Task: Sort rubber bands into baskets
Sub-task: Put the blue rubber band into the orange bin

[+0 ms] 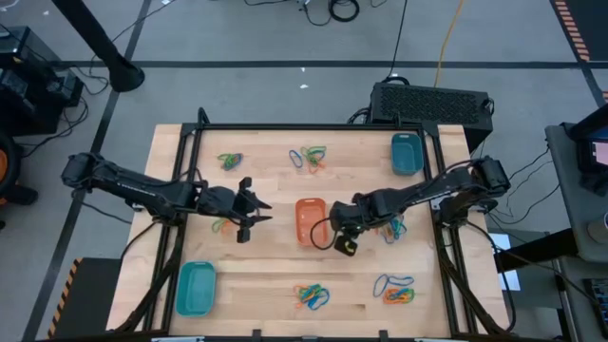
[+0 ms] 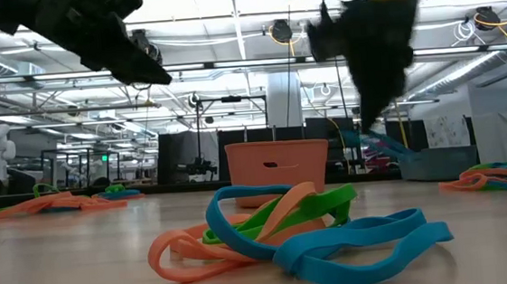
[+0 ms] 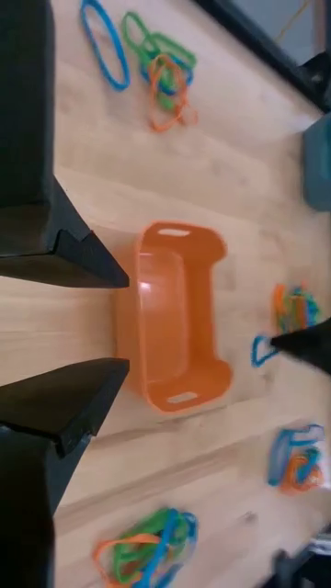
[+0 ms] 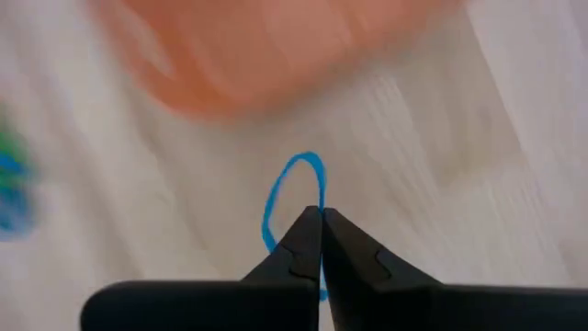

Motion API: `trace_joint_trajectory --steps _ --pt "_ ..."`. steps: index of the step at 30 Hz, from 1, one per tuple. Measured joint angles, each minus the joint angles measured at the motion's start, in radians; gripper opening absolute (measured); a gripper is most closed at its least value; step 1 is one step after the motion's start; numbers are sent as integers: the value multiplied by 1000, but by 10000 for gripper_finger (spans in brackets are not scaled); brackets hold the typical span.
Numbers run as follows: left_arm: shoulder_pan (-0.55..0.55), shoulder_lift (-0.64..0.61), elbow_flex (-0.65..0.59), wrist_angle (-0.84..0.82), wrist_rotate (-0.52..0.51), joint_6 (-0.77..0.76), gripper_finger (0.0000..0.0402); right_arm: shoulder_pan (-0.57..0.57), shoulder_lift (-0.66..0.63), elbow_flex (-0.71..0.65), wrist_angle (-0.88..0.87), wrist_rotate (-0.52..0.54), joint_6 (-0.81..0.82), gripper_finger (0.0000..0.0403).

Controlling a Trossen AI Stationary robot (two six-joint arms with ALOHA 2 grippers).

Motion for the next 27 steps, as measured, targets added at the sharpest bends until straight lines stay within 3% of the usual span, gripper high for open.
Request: trace_joint_trajectory --steps 7,14,27 --pt "4 -77 -115 217 30 9 143 20 -2 68 221 76 -71 0" --pt "3 -81 -119 237 127 8 143 -27 52 69 368 125 -92 0" --pt "4 -81 -119 237 130 8 143 -67 165 68 345 97 -15 19"
